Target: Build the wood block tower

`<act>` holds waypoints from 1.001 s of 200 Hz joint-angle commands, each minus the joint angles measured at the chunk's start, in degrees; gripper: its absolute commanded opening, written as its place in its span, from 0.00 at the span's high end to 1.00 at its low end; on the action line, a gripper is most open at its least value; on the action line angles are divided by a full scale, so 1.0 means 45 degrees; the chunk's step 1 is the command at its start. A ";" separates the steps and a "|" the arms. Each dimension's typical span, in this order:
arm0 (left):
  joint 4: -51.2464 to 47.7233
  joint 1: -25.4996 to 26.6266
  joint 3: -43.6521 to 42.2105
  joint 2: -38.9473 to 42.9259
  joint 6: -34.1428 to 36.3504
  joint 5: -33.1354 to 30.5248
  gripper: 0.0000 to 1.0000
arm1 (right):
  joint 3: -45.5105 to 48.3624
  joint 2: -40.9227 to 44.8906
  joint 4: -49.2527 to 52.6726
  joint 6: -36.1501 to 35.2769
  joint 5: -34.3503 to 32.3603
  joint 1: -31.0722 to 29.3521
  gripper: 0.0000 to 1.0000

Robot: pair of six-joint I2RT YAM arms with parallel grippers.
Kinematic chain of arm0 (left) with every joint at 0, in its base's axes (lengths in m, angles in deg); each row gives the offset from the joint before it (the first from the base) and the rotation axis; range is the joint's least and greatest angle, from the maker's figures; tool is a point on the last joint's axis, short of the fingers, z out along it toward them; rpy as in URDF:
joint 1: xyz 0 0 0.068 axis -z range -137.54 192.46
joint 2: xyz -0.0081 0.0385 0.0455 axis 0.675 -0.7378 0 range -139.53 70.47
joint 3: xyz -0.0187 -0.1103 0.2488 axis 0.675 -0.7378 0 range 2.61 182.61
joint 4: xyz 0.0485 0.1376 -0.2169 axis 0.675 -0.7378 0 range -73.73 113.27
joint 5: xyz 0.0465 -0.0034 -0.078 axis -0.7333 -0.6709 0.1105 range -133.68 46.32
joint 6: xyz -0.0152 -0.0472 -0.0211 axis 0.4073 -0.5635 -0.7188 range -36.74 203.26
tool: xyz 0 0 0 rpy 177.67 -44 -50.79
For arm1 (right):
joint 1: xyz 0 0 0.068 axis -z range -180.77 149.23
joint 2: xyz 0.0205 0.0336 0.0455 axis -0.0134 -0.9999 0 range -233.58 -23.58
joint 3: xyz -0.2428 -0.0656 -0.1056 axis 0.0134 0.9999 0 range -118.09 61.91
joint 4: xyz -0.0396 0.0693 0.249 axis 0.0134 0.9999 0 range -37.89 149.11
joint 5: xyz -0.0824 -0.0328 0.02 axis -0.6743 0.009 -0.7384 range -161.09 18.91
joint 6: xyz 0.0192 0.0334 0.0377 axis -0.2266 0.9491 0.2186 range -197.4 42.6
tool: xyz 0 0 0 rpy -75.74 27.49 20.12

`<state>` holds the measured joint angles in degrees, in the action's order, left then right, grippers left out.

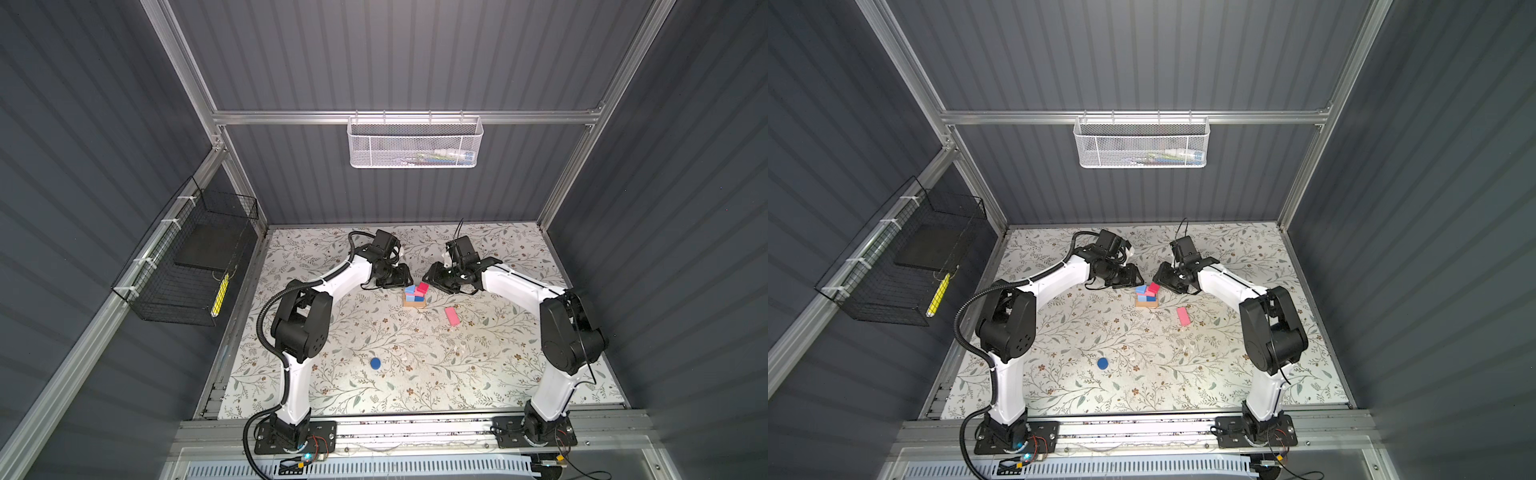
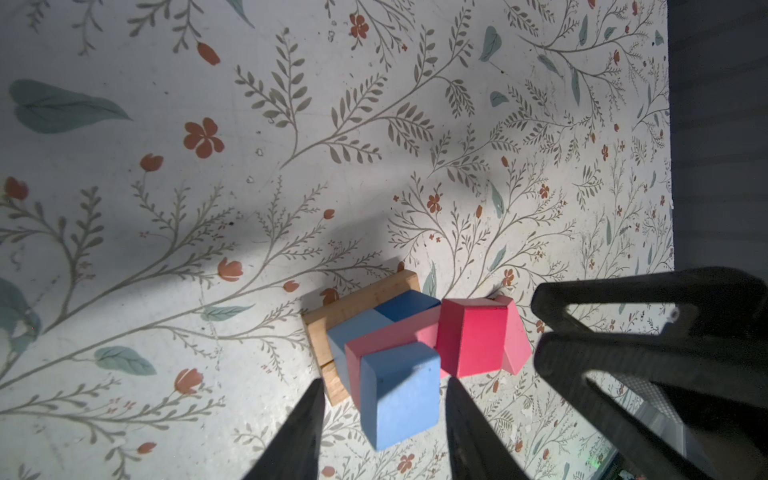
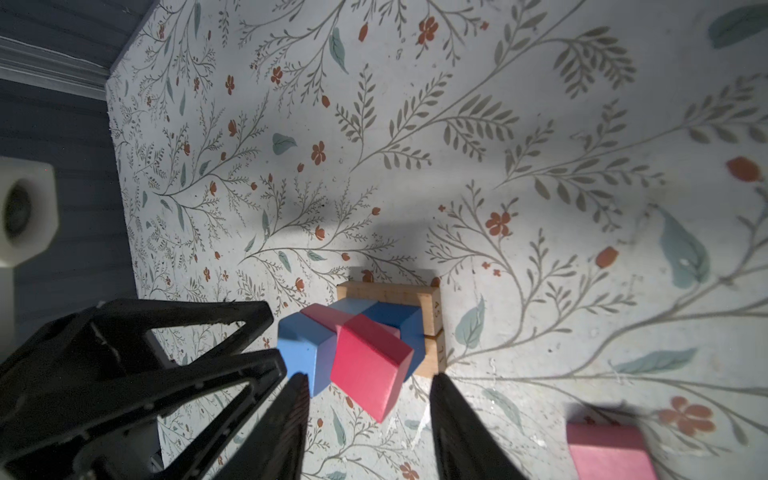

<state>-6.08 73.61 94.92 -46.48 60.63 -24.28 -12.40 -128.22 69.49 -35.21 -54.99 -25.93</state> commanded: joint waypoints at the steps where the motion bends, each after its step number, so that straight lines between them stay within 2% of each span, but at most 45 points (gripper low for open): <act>1: -0.0189 0.0105 0.0380 -0.0238 0.0069 0.0235 0.53 | -0.0356 -0.0402 0.0006 0.0103 0.0201 0.0030 0.51; 200: -0.0257 0.0244 0.0482 -0.0375 -0.0054 0.0469 0.57 | -0.0666 -0.0887 0.0087 0.0213 0.0481 0.0010 0.54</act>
<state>-6.08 74.31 95.49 -46.59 60.59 -23.26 -13.86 -131.44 69.49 -34.73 -53.26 -25.93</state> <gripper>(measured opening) 0.437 0.458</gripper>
